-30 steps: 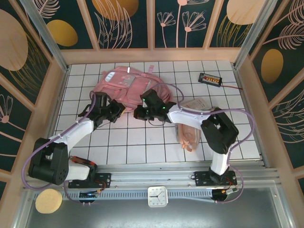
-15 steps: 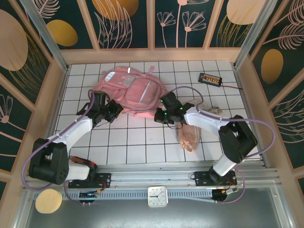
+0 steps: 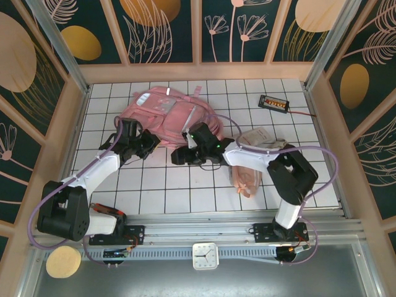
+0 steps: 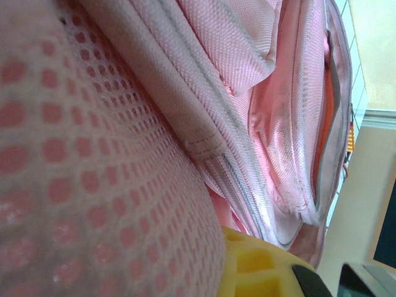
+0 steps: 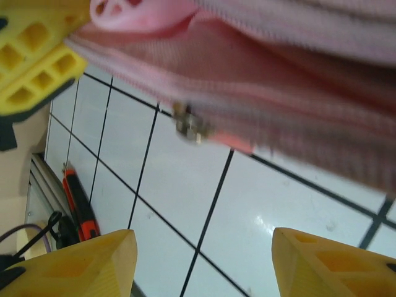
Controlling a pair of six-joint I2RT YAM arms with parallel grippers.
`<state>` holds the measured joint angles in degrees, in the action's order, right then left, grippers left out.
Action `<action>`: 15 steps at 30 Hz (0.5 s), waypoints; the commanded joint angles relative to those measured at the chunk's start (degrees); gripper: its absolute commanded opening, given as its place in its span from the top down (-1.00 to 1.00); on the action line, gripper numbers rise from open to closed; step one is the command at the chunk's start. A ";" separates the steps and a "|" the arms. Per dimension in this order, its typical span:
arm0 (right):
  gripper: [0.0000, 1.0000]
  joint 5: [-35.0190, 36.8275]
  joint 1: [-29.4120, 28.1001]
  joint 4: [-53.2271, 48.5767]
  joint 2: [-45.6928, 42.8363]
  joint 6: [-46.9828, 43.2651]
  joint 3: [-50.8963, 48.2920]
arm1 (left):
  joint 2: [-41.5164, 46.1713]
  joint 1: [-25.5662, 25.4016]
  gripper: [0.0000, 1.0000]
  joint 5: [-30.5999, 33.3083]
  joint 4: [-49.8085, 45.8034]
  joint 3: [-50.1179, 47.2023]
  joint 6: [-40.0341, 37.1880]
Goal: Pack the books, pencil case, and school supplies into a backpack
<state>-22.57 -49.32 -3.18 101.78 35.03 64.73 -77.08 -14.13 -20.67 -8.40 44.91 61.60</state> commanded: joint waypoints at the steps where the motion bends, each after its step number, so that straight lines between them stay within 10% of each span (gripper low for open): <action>1: -0.22 0.75 0.26 4.78 2.37 0.63 3.13 | 2.92 0.47 1.00 -2.00 2.43 3.08 0.19; 15: -0.14 4.11 1.60 9.74 5.24 4.16 5.27 | 4.57 -0.14 1.00 -2.36 2.45 2.49 1.92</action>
<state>-21.47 -48.42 2.44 106.30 38.17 68.12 -75.50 -14.13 -20.64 -8.43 44.91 62.19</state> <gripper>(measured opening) 0.581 0.068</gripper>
